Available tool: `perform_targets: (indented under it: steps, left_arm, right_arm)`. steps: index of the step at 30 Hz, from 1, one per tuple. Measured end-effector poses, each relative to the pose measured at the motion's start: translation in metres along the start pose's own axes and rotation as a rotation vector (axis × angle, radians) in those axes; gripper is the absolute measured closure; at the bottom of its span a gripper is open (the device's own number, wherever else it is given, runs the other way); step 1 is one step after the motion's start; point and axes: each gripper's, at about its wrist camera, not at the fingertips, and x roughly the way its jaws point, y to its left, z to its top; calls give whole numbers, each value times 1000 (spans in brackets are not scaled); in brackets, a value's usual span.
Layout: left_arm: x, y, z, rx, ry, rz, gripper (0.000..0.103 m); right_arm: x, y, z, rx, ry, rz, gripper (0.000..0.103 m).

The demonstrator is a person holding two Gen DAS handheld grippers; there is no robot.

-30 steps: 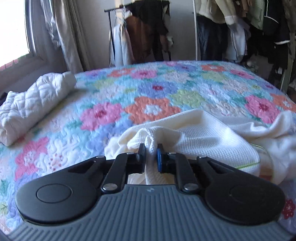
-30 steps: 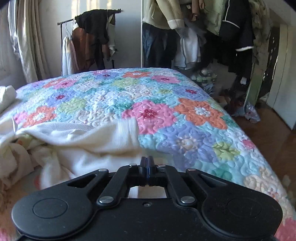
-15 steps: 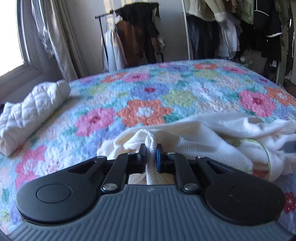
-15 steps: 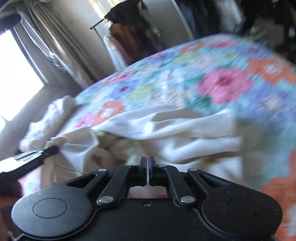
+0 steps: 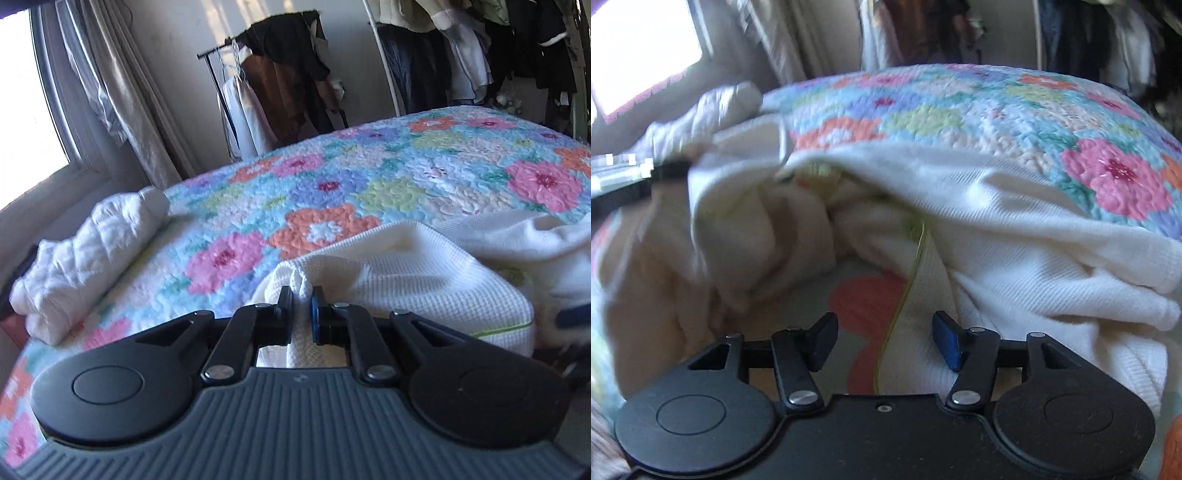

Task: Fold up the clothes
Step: 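Fold the held fabric over with both tools and release the right tool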

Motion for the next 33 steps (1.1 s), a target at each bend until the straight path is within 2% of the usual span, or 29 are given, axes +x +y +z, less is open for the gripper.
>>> perform_targets:
  steps: [3,6,7,9,11,12,17,19,22,23,25,27,29,33]
  left_arm:
    - [-2,-3,-1,9,-11,-32,94]
    - [-4,-10,-2,43,-25,-33,94]
    - [-5,-9,-2,34,-26,-40,94]
    - [-6,-7,-1,18,-31,-42,94]
    - [-8,-3,1,0,-43,-39,94]
    - [-10,-1,2,-11,-53,-37,94]
    - [-23,10,8,-77,-99,-18,94]
    - [-25,13,10,-88,-116,1,94]
    - [-25,11,10,-36,-131,74,94]
    - [-23,11,9,-23,-119,74,94]
    - [-16,14,9,-56,-70,20,94]
    - [-10,18,9,-103,-22,-45,94]
    - [-7,19,8,-119,-1,-78,93]
    - [-3,25,5,-171,43,-143,90]
  right_arm:
    - [9,2,-2,-5,12,-40,41]
    - [5,2,2,15,-16,-34,45]
    - [3,2,2,7,-28,-38,50]
    - [1,1,2,-21,-31,-100,93]
    - [-8,-6,4,7,-82,-187,94]
    - [-15,-11,6,31,-117,-213,100]
    - [-51,-44,14,167,-248,-285,103]
    - [-59,-59,16,228,-259,-260,103]
    - [-67,-75,12,325,-262,-211,103]
    - [-68,-77,11,362,-271,-183,102]
    - [-65,-78,8,405,-270,-90,102]
    - [-61,-71,8,407,-243,-12,102]
    - [-56,-64,9,395,-218,50,102]
    - [-51,-44,6,363,-184,115,90]
